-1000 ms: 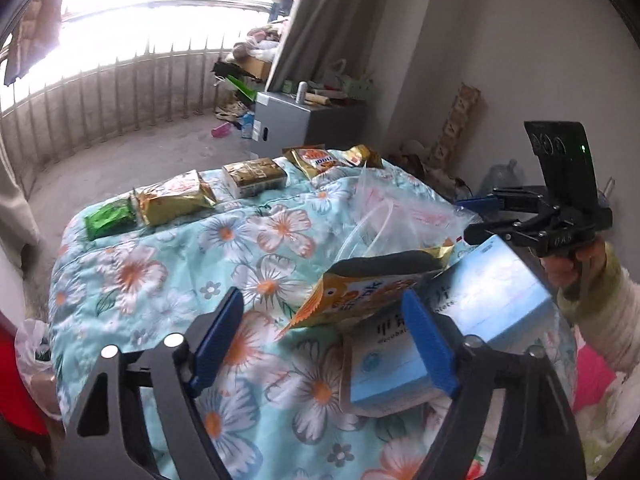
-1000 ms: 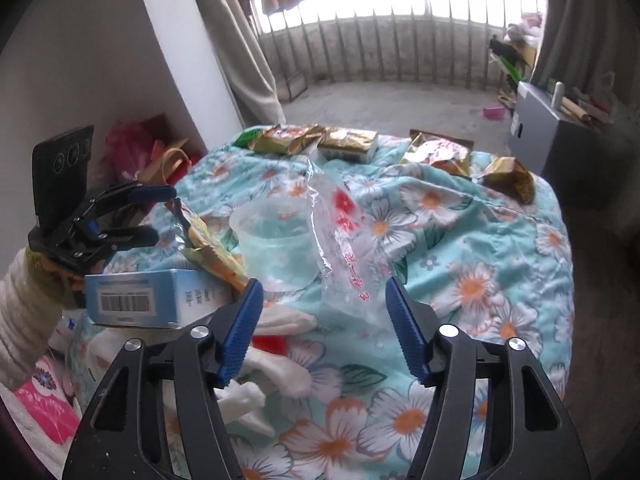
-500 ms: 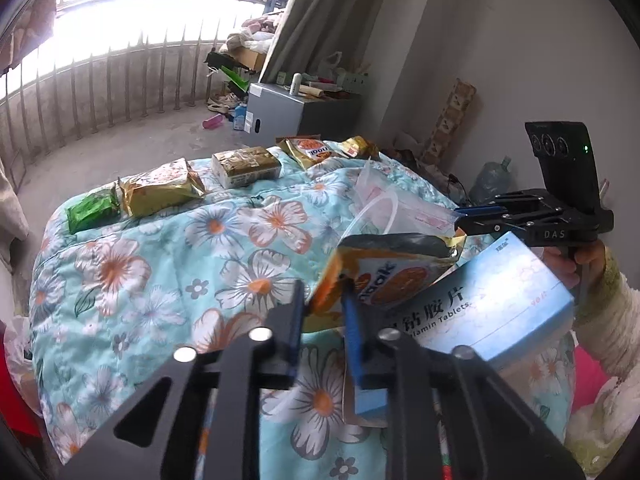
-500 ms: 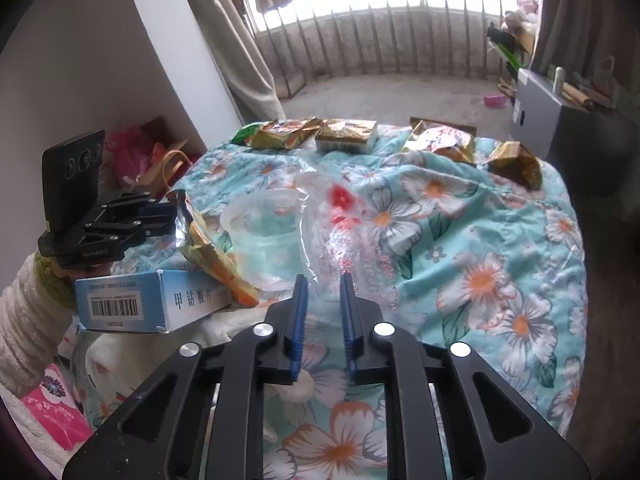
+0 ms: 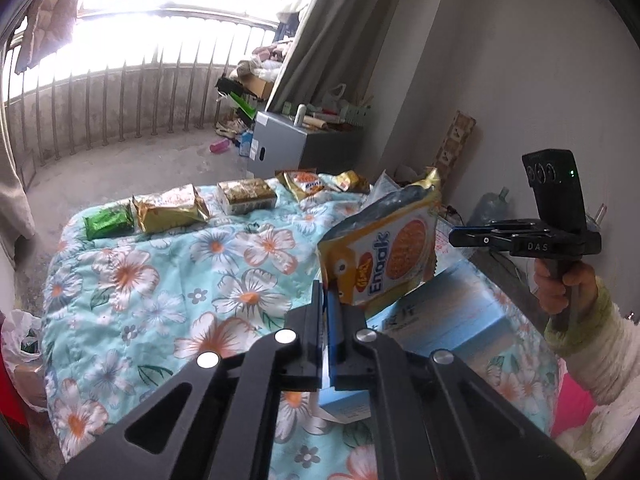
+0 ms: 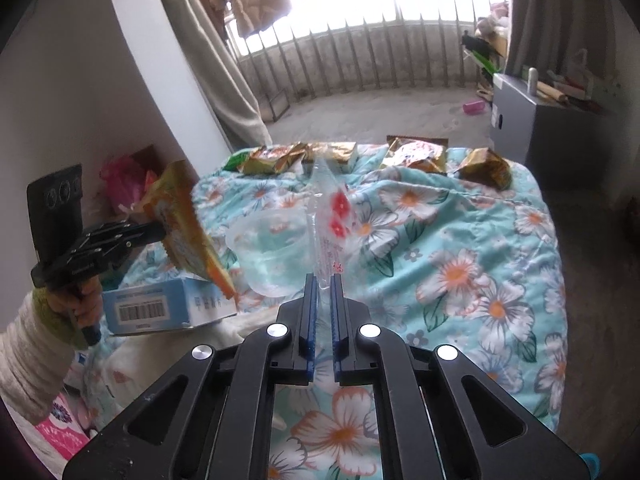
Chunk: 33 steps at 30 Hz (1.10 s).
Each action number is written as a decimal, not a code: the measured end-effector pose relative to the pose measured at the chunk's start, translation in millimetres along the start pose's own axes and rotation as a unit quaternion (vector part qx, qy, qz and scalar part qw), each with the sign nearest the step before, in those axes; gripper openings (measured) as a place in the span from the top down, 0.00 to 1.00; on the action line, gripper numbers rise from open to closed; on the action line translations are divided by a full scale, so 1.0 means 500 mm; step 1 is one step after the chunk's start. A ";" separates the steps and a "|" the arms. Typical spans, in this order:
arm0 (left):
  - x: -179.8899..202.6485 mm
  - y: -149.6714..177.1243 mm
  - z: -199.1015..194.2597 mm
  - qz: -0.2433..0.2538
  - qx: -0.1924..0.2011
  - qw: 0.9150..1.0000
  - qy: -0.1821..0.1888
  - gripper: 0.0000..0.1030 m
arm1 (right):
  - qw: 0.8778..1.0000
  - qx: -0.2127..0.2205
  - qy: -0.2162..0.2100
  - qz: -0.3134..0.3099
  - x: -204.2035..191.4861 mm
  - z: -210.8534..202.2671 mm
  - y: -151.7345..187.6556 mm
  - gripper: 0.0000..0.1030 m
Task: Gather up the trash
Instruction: 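Carry the snack bag and wrapper over the blue wastebasket and open both tools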
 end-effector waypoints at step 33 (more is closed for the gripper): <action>0.333 -0.096 -0.204 -0.019 0.103 0.995 -0.002 0.99 | 0.982 0.145 0.027 0.114 0.146 -0.368 0.166 0.97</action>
Point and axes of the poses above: each gripper's, at about its wrist camera, not at the fingertips, and z roughly the way its jaws point, x to its right, y to its underside, the point moved 2 cm from there along z, roughly the way its jaws point, and after that the axes turned 5 degrees about z, right-handed, at the moved point
